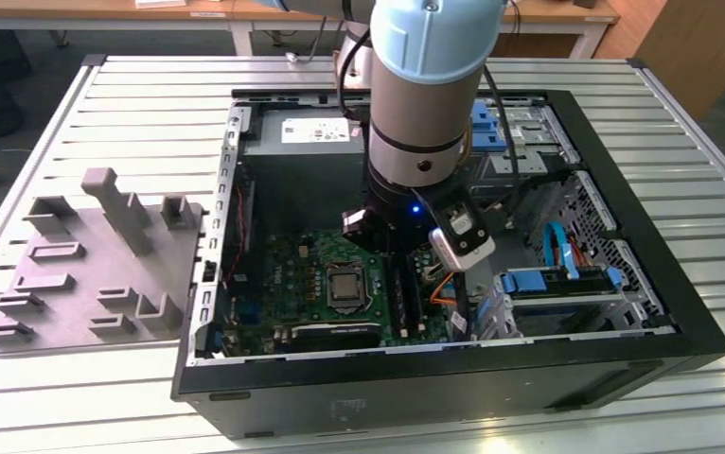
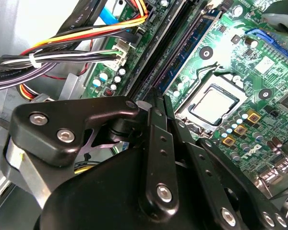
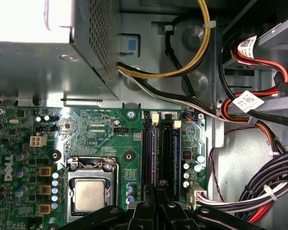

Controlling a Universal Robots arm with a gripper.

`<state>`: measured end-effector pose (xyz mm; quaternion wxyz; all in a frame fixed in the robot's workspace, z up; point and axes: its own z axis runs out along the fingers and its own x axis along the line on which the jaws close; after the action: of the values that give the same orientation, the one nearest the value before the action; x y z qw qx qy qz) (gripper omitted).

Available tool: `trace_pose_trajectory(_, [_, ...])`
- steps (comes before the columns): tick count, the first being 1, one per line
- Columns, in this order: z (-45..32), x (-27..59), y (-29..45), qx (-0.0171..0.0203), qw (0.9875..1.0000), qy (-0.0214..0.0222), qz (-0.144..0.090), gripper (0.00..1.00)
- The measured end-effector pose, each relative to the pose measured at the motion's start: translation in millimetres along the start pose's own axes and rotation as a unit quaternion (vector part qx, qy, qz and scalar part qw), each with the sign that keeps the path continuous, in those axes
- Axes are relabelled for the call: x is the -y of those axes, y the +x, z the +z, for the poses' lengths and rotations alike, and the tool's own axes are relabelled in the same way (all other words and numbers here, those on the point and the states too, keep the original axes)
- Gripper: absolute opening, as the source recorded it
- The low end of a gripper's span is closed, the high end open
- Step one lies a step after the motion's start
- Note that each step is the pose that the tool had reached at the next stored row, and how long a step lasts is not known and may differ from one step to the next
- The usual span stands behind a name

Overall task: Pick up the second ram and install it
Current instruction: 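Insert the second ram into the second slot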

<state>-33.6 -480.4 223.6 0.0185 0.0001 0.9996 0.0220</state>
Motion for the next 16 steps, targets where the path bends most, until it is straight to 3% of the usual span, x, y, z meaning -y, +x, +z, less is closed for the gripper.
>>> trace_pose_trajectory(16, [0.3, 0.0, 0.0, 0.0006, 0.9999, 0.0005, 0.013, 0.13])
